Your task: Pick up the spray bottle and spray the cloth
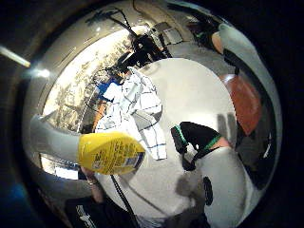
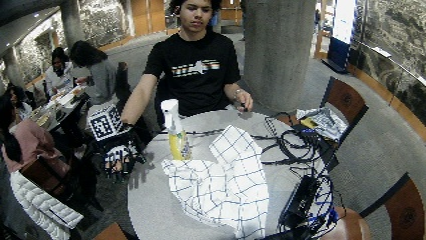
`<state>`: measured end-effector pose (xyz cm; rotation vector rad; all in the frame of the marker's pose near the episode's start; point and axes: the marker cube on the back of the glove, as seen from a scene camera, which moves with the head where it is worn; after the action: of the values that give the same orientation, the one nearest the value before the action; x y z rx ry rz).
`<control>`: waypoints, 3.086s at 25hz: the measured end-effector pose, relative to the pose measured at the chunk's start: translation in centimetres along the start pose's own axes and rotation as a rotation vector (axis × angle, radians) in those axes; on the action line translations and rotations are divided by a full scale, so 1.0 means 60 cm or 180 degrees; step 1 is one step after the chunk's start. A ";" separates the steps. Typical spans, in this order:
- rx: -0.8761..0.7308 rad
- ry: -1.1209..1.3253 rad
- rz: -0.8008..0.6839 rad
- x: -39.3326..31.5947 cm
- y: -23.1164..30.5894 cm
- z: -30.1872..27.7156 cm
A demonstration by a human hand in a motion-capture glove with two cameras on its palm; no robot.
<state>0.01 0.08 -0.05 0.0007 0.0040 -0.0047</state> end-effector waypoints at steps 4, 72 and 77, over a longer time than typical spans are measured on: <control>0.0010 0.0023 -0.0019 -0.002 0.001 -0.005; 0.0588 -0.4107 -0.0316 -0.196 0.065 -0.018; 0.0518 -0.4111 -0.0337 -0.198 0.071 -0.017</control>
<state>-11.88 4.39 -1.03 0.1601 -1.2878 -0.1106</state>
